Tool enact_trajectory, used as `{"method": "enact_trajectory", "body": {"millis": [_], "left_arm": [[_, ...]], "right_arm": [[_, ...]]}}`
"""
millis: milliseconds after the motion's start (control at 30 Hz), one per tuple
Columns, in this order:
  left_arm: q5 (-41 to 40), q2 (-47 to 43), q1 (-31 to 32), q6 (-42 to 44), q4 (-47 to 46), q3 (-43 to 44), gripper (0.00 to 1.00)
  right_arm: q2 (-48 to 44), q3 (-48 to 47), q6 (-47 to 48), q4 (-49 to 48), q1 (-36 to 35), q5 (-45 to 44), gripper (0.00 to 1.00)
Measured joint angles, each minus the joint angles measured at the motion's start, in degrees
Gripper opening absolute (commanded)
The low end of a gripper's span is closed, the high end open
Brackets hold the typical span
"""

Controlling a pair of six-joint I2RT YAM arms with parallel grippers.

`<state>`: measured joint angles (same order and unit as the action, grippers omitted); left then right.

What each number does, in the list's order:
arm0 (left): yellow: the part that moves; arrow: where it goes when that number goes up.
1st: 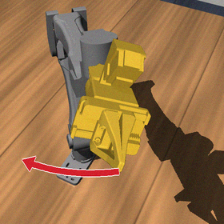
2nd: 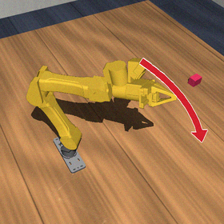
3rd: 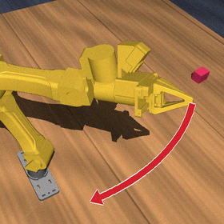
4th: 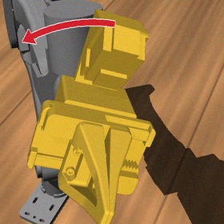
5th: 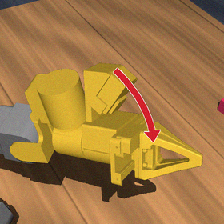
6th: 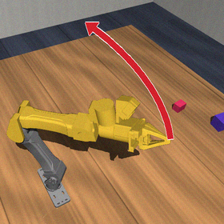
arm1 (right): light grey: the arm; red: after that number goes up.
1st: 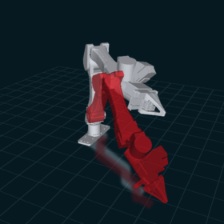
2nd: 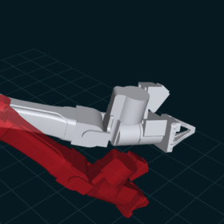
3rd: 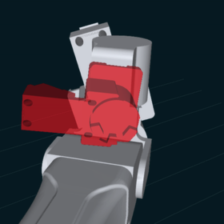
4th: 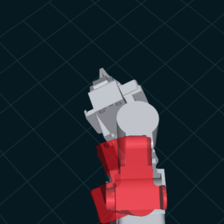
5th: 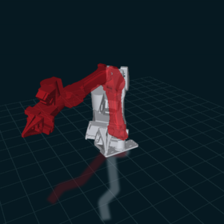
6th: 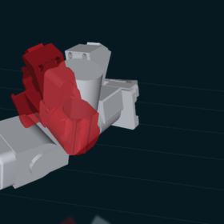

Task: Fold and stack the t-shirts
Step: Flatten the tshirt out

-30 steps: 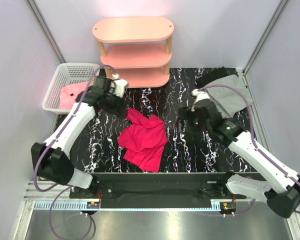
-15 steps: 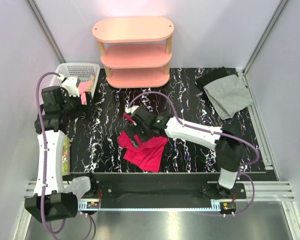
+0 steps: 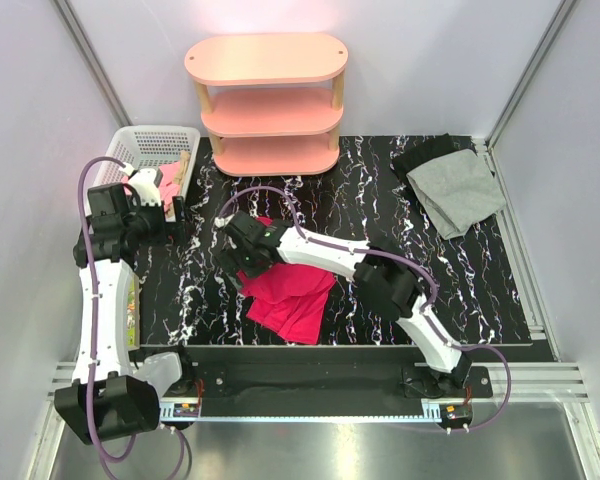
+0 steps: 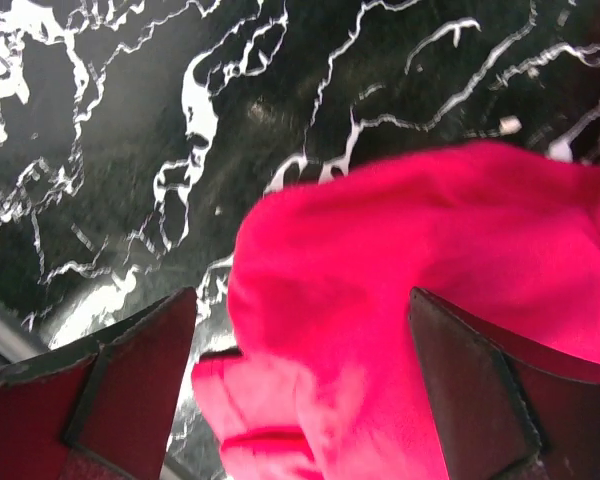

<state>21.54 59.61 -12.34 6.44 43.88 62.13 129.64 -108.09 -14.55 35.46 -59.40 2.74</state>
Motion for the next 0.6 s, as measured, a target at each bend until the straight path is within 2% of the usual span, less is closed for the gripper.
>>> {"method": "enact_trajectory", "body": {"millis": [167,200,300,333,400,433,500,533,600], "left_arm": [[0.20,-0.02,0.00,0.50,0.20,0.00,0.99],[0.20,-0.02,0.00,0.61,0.20,0.00,0.99],[0.20,-0.26,-0.02,0.76,0.22,0.00,0.99],[0.20,-0.42,-0.02,0.81,0.22,0.00,0.99],[0.17,-0.72,-0.04,0.83,0.22,0.00,0.99],[0.15,-0.94,-0.04,0.85,0.22,0.00,0.99],[0.15,-1.29,-0.07,0.92,0.22,0.00,0.99],[0.15,-1.44,-0.11,1.03,0.24,0.00,0.99],[0.15,-1.66,-0.15,1.09,0.24,0.02,0.99]], "right_arm": [[3.56,-2.64,0.04,0.92,0.00,1.14,0.82],[4.02,-2.71,0.00,1.01,0.00,1.38,0.74],[4.50,-2.99,-0.04,1.27,0.00,1.44,0.61],[4.52,-2.99,0.00,1.33,0.00,1.49,0.50],[4.81,-2.99,-0.17,1.70,0.00,1.46,0.37],[4.92,-2.99,-0.31,1.86,0.00,1.40,0.20],[5.05,-2.99,-0.26,1.95,0.02,1.31,0.04],[5.07,-2.99,-0.13,2.08,0.02,1.33,0.00],[5.05,-2.99,-0.24,2.71,0.02,0.98,0.00]]}}
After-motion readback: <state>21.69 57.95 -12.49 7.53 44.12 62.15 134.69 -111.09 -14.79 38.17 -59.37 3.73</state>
